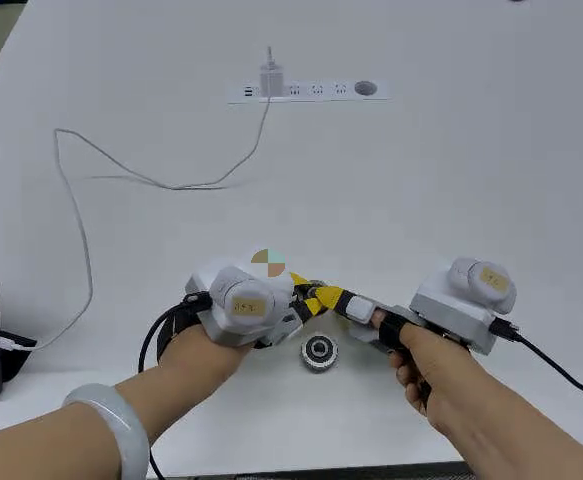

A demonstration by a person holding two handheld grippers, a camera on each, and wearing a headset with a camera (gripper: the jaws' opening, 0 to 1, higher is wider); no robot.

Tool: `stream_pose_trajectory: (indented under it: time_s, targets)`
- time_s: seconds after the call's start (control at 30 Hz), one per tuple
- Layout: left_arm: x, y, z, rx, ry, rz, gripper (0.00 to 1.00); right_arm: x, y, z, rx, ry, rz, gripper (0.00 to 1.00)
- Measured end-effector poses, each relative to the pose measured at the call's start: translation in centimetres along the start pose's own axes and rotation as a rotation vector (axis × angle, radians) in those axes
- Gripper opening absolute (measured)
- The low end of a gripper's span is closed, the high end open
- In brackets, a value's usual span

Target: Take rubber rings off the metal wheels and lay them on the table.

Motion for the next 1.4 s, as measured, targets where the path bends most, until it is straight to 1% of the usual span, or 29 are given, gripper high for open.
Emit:
stream_pose_trajectory:
  time_s: [0.1, 0.17, 0.27, 0.33, 0.37, 0.4, 0.43, 0.47, 0.5, 0.6, 0.63, 0.67, 0.7, 0.77, 0.83, 0.87, 0.9, 1.07, 1.1, 1.13, 1.2, 1.27, 1.4]
  targets:
    - [-0.01, 0.0, -0.02, 0.001, 0.0, 0.0, 0.13, -0.24, -0.09, -0.18, -0.005, 0.002, -0.004, 0.16]
    - [-0.01, 0.0, -0.02, 0.0, 0.0, 0.0, 0.13, -0.32, -0.16, -0.3, -0.027, 0.006, -0.004, 0.14]
    - [0.01, -0.01, -0.03, -0.002, -0.001, 0.0, 0.13, -0.22, -0.15, -0.36, -0.036, 0.008, 0.001, 0.12]
    - [0.0, -0.03, -0.04, -0.002, -0.002, 0.0, 0.13, -0.29, -0.16, -0.43, -0.066, 0.015, 0.005, 0.1]
    - [0.0, -0.03, -0.04, -0.003, -0.002, 0.0, 0.13, -0.41, -0.2, -0.48, -0.092, 0.022, 0.006, 0.09]
    - [0.0, -0.03, -0.04, -0.002, -0.002, 0.0, 0.13, -0.46, -0.26, -0.4, -0.107, 0.016, 0.005, 0.07]
    - [0.0, -0.03, -0.05, -0.003, -0.002, 0.001, 0.13, -0.5, -0.22, -0.17, -0.096, 0.005, 0.007, 0.03]
    - [0.0, -0.03, -0.06, -0.003, -0.002, 0.001, 0.13, -0.47, -0.16, -0.11, -0.094, 0.003, 0.011, 0.02]
    - [0.0, -0.03, -0.07, -0.003, -0.001, 0.0, 0.13, -0.4, -0.06, -0.13, -0.102, 0.0, 0.02, 0.02]
    - [-0.01, -0.04, -0.08, -0.004, -0.003, -0.001, 0.13, -0.43, -0.23, -0.08, -0.096, 0.005, 0.011, 0.03]
    - [-0.01, -0.04, -0.08, -0.005, -0.003, -0.001, 0.13, -0.35, -0.25, -0.31, -0.089, 0.014, 0.015, 0.06]
    - [-0.01, -0.04, -0.08, -0.005, -0.002, -0.001, 0.13, -0.35, -0.17, -0.41, -0.076, 0.02, 0.019, 0.13]
    - [-0.02, -0.05, -0.09, -0.004, -0.002, 0.0, 0.13, -0.32, -0.11, -0.44, -0.058, 0.014, 0.02, 0.15]
    - [-0.04, -0.05, -0.1, -0.004, -0.002, -0.001, 0.13, -0.37, -0.05, -0.3, -0.035, 0.006, 0.012, 0.16]
    - [-0.07, -0.07, -0.12, -0.007, -0.002, -0.003, 0.13, -0.3, 0.18, -0.32, -0.001, 0.007, 0.015, 0.19]
    - [-0.08, -0.05, -0.09, -0.006, -0.002, -0.003, 0.13, -0.22, 0.2, -0.4, -0.001, 0.004, 0.008, 0.2]
    - [-0.1, -0.05, -0.1, -0.005, -0.002, -0.002, 0.13, -0.1, 0.12, -0.4, 0.018, -0.001, 0.001, 0.21]
    - [-0.12, -0.02, -0.13, -0.007, -0.002, -0.002, 0.13, 0.2, 0.23, 0.01, 0.056, -0.011, 0.006, 0.23]
    - [-0.13, -0.01, -0.13, -0.007, -0.002, -0.002, 0.13, 0.17, 0.21, 0.08, 0.048, -0.009, 0.009, 0.23]
    - [-0.13, -0.02, -0.14, -0.006, -0.002, -0.001, 0.13, 0.12, 0.09, 0.34, 0.017, -0.02, 0.011, 0.22]
    - [-0.11, 0.03, -0.15, -0.005, -0.002, -0.001, 0.13, -0.09, -0.12, 0.39, -0.022, -0.015, 0.013, 0.21]
    - [-0.11, 0.03, -0.17, -0.004, -0.001, -0.001, 0.13, -0.3, -0.24, 0.49, -0.031, -0.022, 0.012, 0.2]
    - [-0.09, 0.03, -0.18, -0.004, -0.001, -0.001, 0.13, -0.33, -0.12, 0.11, -0.05, -0.02, 0.014, 0.15]
Point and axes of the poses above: the centre of the closed fingertips' face, and the gripper's own axes: x roughly forward along the fingers, z roughly to its left, y roughly out of its underside, the point moved 2 cm from there along -x, roughly backward along the fingers, and after that the axes turned 8 degrees about -z, right-handed, at the moved point
